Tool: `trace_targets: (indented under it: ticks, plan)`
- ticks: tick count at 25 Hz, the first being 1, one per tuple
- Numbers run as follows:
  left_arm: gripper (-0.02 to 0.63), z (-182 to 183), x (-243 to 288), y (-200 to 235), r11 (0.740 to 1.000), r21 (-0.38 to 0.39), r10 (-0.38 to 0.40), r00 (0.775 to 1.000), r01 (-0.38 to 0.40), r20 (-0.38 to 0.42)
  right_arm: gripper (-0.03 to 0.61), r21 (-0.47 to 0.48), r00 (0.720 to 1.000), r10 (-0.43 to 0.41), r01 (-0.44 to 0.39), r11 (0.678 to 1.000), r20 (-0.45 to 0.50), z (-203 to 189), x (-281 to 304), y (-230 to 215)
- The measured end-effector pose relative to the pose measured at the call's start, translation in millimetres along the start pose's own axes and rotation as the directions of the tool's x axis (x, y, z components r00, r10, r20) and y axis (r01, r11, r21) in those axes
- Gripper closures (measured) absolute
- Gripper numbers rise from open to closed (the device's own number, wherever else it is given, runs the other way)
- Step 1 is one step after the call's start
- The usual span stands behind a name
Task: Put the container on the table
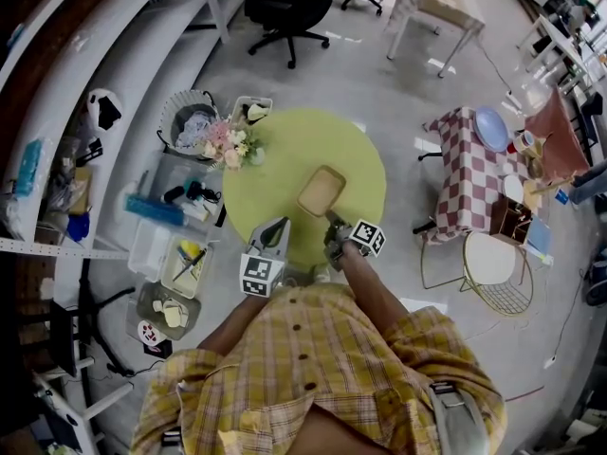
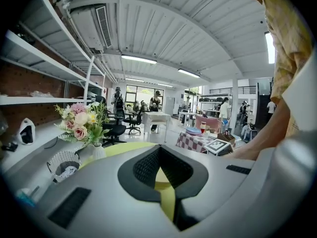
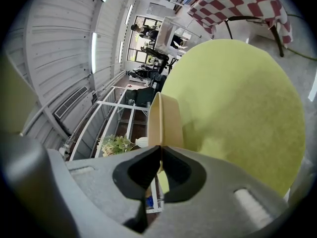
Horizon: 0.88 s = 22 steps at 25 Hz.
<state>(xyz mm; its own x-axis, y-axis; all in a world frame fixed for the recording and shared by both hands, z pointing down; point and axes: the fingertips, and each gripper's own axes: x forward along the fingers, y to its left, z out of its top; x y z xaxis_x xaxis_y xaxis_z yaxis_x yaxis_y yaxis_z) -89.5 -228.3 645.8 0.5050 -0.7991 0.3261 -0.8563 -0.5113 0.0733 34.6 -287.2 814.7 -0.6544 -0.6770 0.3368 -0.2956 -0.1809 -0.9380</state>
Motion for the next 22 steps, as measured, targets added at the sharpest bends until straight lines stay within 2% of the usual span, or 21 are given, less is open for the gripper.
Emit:
trace_targets:
  ticks: [14, 22]
  plan:
    - [0.609, -1.5, -1.7, 3.9, 1.0, 0.007, 0.004, 1.0, -0.004, -0.011, 0.565, 0.035, 0.999, -0.036, 0.037, 0.999, -0.029, 0.7, 13.3, -18.8]
    - [0.609, -7.5, -6.8, 10.1, 1.0, -0.014, 0.025, 1.0, -0.025, -0.008, 0.565, 0.074, 0.997, -0.07, 0.071, 0.995, -0.013, 5.6, 17.7, -30.0]
